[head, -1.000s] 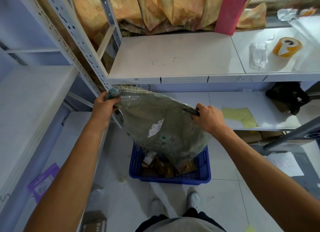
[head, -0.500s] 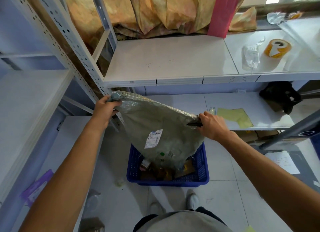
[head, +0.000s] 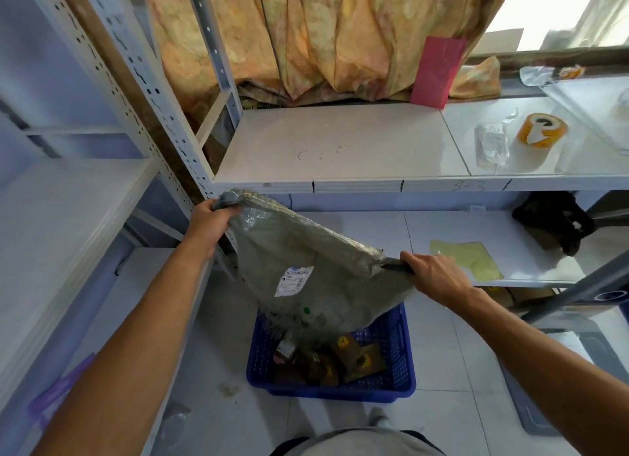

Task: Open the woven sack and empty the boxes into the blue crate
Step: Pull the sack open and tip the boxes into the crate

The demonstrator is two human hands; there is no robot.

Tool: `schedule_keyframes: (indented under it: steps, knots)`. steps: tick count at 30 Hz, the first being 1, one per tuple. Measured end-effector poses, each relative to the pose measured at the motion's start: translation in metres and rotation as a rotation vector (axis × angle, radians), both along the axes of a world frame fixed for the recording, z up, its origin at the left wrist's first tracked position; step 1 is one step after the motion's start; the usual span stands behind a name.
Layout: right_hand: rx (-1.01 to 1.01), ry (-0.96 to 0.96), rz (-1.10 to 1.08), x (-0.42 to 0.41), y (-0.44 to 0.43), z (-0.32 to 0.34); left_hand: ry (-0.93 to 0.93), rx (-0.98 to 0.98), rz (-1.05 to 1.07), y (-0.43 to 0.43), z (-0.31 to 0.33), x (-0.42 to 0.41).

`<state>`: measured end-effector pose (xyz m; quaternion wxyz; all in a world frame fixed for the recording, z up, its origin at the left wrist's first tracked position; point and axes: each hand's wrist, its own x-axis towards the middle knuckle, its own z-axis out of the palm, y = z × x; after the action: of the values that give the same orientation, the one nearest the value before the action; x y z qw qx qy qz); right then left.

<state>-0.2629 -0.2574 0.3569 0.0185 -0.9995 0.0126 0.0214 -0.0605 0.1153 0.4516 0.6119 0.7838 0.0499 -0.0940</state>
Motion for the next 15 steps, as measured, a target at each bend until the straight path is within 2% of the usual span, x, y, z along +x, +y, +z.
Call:
schedule_keyframes:
  steps: [3, 8, 15]
  knots:
    - [0.005, 0.027, -0.117, 0.001, -0.004, 0.009, 0.006, 0.042, 0.005, 0.004, -0.003, 0.002]
    - [0.173, 0.143, -0.321, 0.019, -0.009, 0.035, 0.038, 0.039, 0.014, -0.002, -0.001, -0.001]
    - [0.676, 0.098, -0.605, 0.04, -0.011, 0.059, 0.01, 0.209, -0.127, -0.015, 0.009, -0.01]
